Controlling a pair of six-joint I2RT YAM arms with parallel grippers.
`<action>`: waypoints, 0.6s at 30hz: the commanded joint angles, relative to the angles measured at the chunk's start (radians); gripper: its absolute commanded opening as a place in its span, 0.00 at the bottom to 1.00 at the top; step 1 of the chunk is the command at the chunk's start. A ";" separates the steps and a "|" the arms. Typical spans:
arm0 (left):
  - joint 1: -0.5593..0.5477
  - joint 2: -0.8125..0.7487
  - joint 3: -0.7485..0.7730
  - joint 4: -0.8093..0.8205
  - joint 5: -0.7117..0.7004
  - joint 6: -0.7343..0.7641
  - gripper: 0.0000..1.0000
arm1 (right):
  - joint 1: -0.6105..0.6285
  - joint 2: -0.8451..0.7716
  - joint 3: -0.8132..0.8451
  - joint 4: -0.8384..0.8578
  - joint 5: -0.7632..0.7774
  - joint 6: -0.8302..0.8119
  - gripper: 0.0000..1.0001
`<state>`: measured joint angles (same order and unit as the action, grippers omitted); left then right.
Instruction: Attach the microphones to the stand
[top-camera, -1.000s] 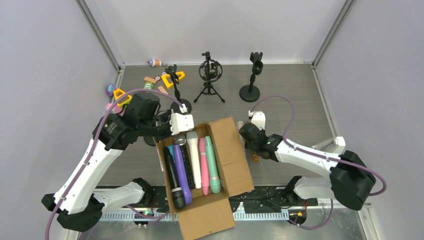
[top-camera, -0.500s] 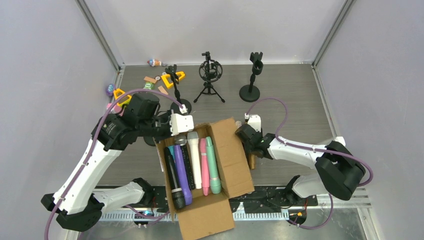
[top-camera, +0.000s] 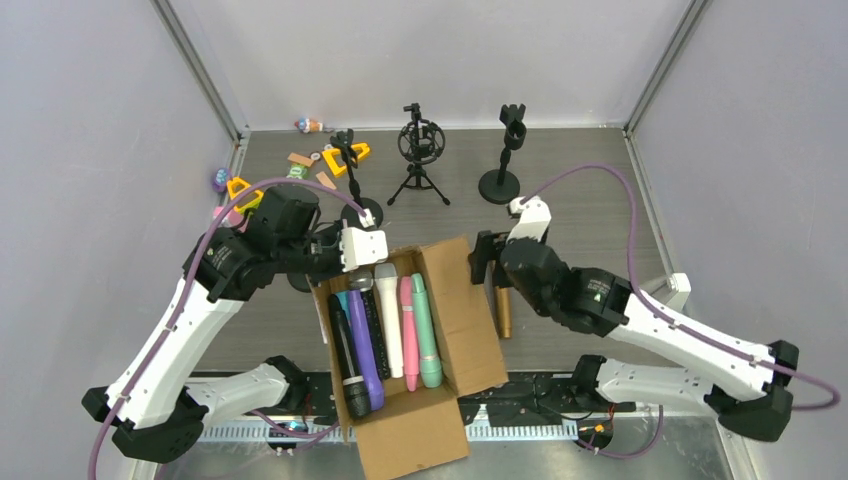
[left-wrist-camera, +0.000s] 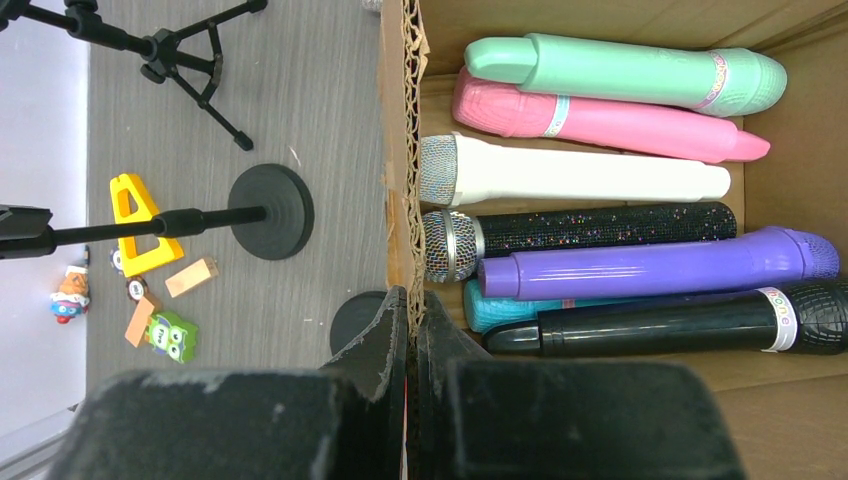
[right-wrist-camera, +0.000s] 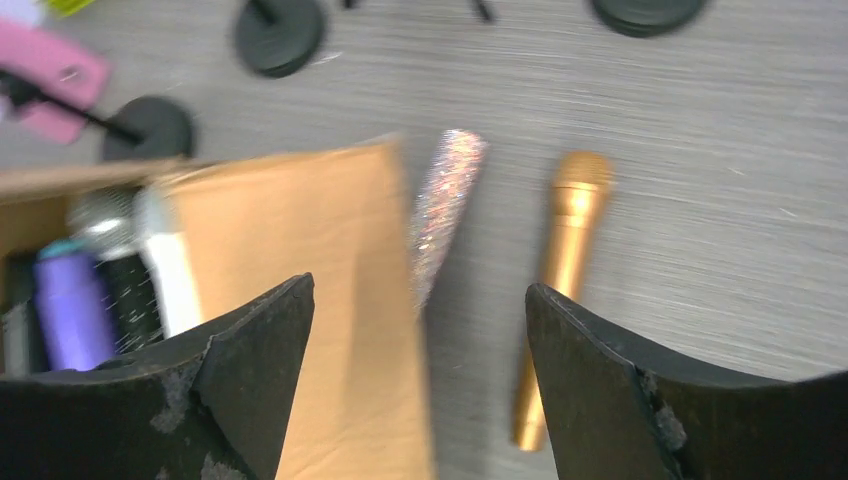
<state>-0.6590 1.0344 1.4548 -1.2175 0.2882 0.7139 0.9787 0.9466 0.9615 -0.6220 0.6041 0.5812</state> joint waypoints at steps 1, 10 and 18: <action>-0.011 -0.016 0.017 -0.039 0.055 -0.036 0.00 | 0.282 0.061 0.105 -0.067 0.155 0.089 0.81; -0.010 -0.017 0.029 -0.045 0.057 -0.035 0.00 | 0.540 0.413 0.168 0.338 -0.015 0.011 0.75; -0.010 -0.012 0.041 -0.058 0.055 -0.030 0.00 | 0.532 0.625 0.138 0.575 -0.098 0.005 0.75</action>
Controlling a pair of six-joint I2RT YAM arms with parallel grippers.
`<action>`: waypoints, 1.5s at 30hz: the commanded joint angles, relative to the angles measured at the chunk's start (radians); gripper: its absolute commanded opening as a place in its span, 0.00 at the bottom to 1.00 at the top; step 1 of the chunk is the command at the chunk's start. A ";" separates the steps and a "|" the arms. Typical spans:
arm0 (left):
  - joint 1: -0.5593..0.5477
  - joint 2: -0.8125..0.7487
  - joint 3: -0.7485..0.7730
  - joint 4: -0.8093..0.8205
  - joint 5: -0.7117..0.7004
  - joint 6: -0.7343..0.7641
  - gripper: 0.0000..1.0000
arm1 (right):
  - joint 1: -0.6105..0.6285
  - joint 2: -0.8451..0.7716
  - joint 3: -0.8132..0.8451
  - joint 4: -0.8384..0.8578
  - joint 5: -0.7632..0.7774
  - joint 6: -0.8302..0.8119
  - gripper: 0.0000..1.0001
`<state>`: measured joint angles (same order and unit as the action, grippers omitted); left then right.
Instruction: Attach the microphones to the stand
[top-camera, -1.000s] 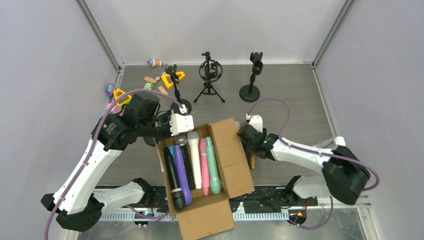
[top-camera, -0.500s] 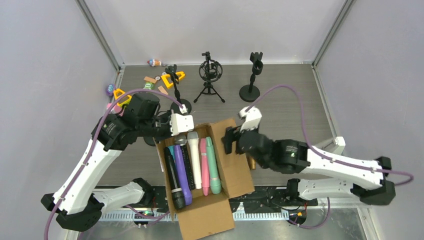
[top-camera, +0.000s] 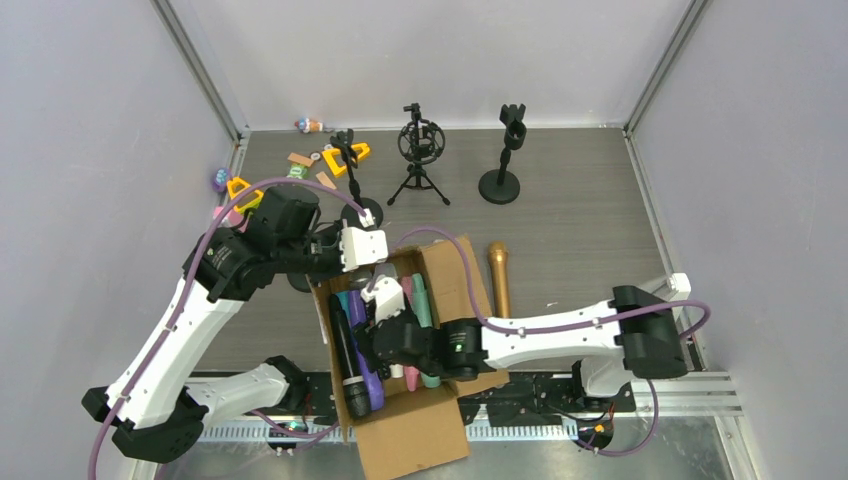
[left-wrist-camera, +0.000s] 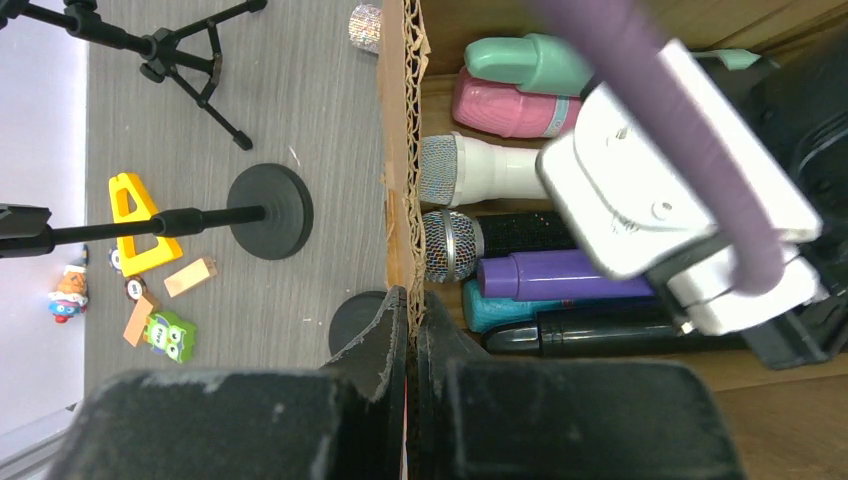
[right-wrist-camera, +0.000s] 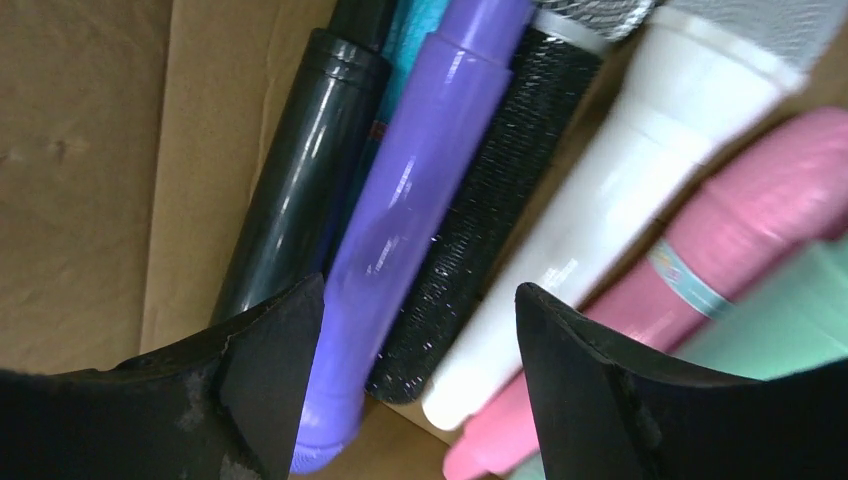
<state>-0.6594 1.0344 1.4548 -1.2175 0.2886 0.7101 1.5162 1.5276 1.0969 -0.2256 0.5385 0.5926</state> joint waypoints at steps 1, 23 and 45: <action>-0.010 -0.009 0.047 -0.061 0.056 -0.026 0.00 | -0.013 0.066 -0.002 0.199 -0.042 -0.001 0.75; -0.012 -0.017 0.052 -0.080 0.060 -0.008 0.00 | -0.050 -0.106 0.009 0.020 0.040 0.026 0.10; -0.012 -0.012 0.052 -0.086 0.053 -0.004 0.00 | -0.838 -0.509 -0.343 -0.260 0.012 -0.151 0.05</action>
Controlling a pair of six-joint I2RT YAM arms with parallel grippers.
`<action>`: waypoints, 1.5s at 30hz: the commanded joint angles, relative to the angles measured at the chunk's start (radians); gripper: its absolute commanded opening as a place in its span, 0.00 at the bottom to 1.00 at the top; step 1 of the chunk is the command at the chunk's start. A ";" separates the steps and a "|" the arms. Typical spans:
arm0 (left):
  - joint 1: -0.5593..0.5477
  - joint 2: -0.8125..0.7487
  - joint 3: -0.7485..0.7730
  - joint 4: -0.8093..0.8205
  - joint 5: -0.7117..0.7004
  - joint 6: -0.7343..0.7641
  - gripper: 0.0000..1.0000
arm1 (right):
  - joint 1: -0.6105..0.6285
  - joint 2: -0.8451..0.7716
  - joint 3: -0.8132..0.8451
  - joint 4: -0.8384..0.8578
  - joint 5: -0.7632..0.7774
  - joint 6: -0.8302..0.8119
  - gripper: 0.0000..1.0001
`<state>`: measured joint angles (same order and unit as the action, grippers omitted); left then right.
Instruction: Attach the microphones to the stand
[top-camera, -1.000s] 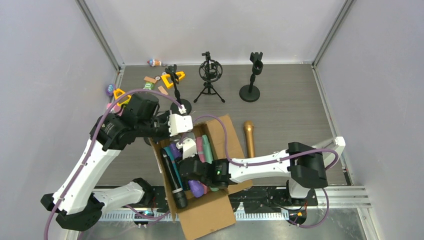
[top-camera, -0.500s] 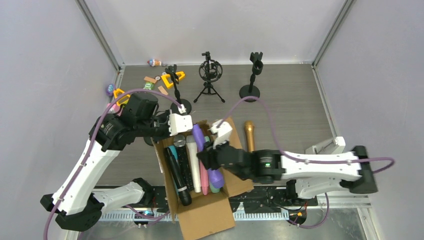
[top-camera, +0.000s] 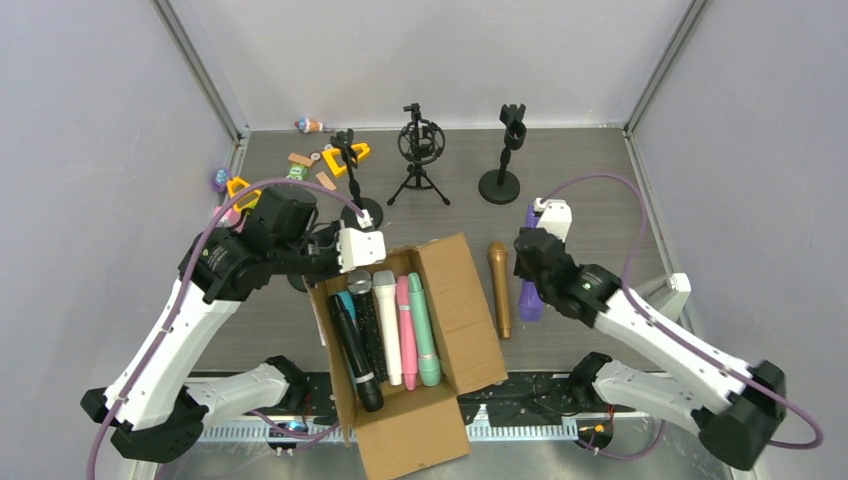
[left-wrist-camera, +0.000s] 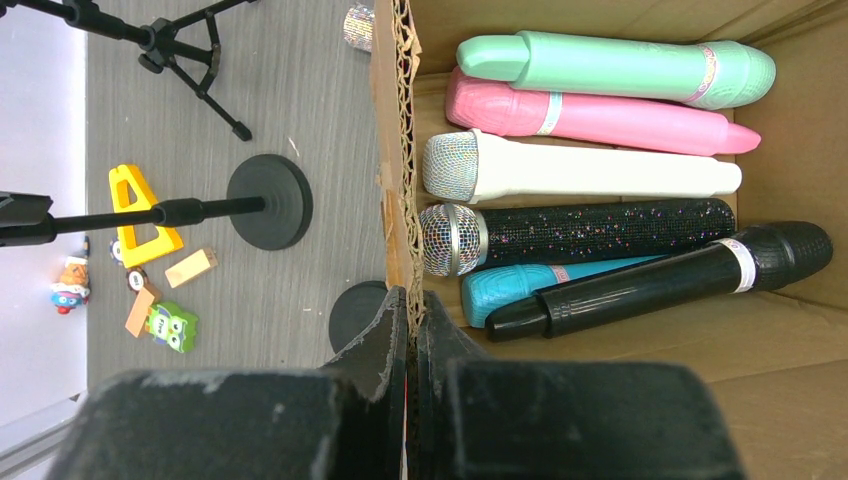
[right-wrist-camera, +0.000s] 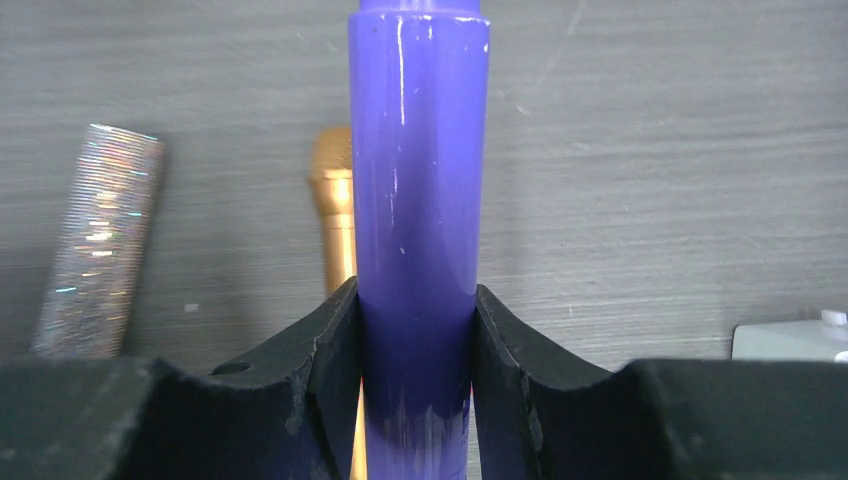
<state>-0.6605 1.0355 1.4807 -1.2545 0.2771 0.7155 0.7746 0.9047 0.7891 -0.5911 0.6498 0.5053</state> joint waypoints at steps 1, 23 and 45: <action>-0.011 -0.013 0.029 -0.050 0.066 -0.010 0.00 | -0.110 0.162 -0.039 0.120 -0.116 -0.062 0.05; -0.012 -0.021 0.049 -0.060 0.071 -0.013 0.00 | -0.149 0.449 -0.060 0.241 -0.181 -0.059 0.64; -0.011 -0.018 0.054 -0.067 0.067 -0.015 0.00 | 0.682 0.270 0.321 0.203 0.038 -0.009 0.74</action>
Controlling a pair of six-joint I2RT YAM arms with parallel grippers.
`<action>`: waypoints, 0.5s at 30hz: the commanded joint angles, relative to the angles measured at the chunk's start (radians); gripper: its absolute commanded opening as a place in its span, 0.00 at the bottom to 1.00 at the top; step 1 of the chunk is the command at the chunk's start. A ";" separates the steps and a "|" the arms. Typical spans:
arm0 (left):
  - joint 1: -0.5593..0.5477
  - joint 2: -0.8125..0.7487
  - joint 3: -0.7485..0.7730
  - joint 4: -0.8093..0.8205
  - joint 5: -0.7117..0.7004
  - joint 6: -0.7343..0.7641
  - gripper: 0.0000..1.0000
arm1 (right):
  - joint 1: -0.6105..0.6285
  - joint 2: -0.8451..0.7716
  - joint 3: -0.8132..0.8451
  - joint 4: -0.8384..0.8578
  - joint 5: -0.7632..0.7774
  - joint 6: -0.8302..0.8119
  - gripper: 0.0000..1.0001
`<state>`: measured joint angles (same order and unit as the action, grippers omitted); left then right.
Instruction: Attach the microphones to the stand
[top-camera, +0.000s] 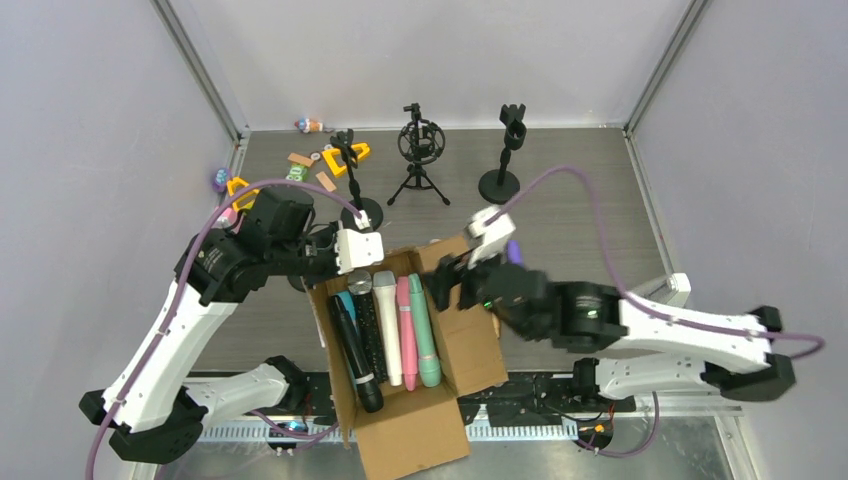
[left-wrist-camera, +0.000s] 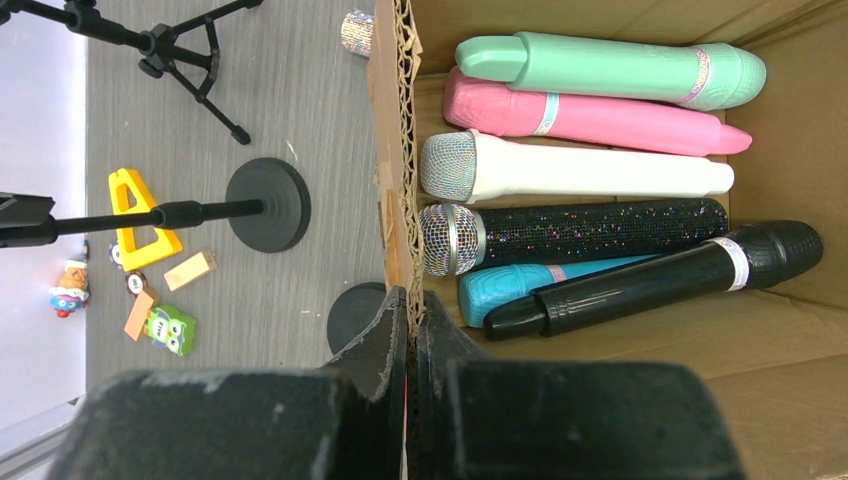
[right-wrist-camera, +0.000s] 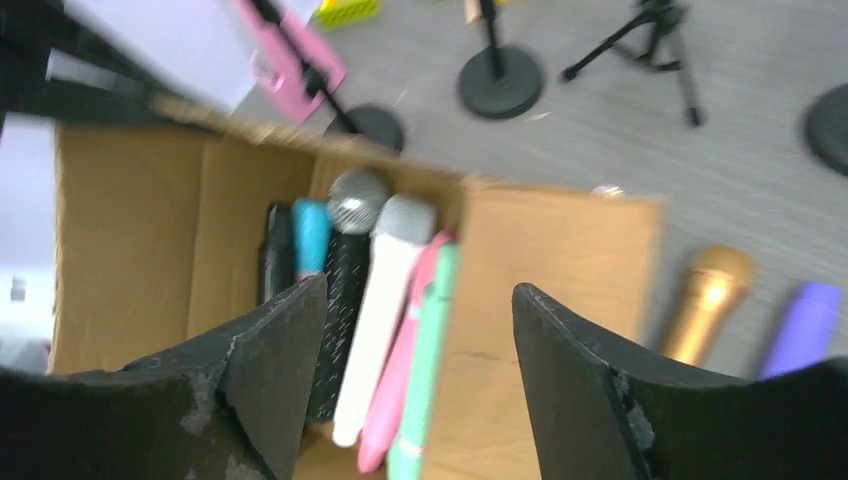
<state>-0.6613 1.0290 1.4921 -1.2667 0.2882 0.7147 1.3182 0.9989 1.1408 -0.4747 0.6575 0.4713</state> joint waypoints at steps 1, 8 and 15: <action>-0.011 -0.008 0.051 -0.056 0.057 -0.016 0.00 | 0.156 0.206 -0.036 0.143 0.018 0.031 0.75; -0.011 0.003 0.071 -0.058 0.062 -0.021 0.00 | 0.238 0.515 0.010 0.357 -0.110 0.009 0.77; -0.011 -0.002 0.062 -0.058 0.061 -0.026 0.00 | 0.240 0.655 0.001 0.445 -0.133 0.006 0.76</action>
<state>-0.6628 1.0389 1.5257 -1.2953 0.2958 0.7101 1.5585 1.6260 1.1225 -0.1631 0.5323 0.4763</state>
